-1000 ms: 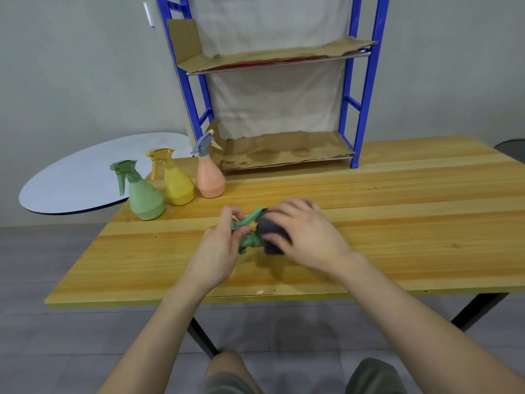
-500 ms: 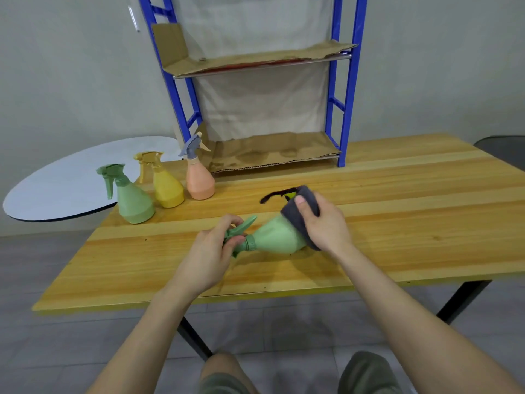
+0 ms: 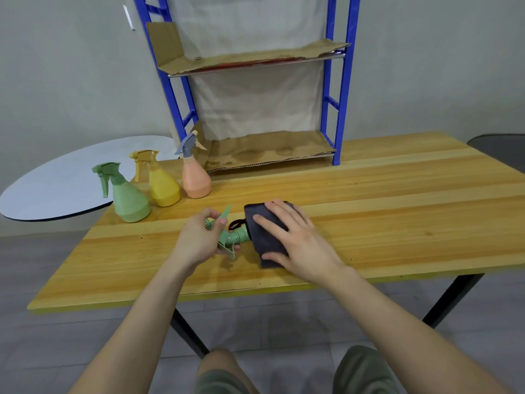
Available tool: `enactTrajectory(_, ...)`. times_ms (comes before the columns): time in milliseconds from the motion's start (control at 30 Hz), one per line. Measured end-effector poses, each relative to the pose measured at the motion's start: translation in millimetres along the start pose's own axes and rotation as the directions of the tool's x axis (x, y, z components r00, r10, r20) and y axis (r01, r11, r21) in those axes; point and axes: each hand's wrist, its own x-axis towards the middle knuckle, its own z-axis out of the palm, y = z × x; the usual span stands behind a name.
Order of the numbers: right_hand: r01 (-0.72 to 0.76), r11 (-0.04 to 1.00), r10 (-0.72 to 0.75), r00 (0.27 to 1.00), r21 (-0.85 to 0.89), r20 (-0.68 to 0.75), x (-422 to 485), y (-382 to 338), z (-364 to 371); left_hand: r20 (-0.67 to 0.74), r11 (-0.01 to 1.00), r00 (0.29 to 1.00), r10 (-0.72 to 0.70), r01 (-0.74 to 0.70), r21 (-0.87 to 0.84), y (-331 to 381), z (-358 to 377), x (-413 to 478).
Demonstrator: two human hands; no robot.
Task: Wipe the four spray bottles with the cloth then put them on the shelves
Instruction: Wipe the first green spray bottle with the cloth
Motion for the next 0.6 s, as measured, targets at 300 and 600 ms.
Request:
enactTrajectory(300, -0.525, 0.840, 0.518, 0.851, 0.134, 0.084, -14.0, 32.1, -15.7, 0.025, 0.980, 0.997, 0.067, -0.071, 0.184, 6.3, -18.7, -3.0)
enactTrajectory(600, -0.506, 0.858, 0.496, 0.861, 0.092, 0.111, -30.1, 38.2, -15.2, 0.176, 0.426, 0.909, 0.377, -0.339, 0.839, 22.8, -17.7, 8.2)
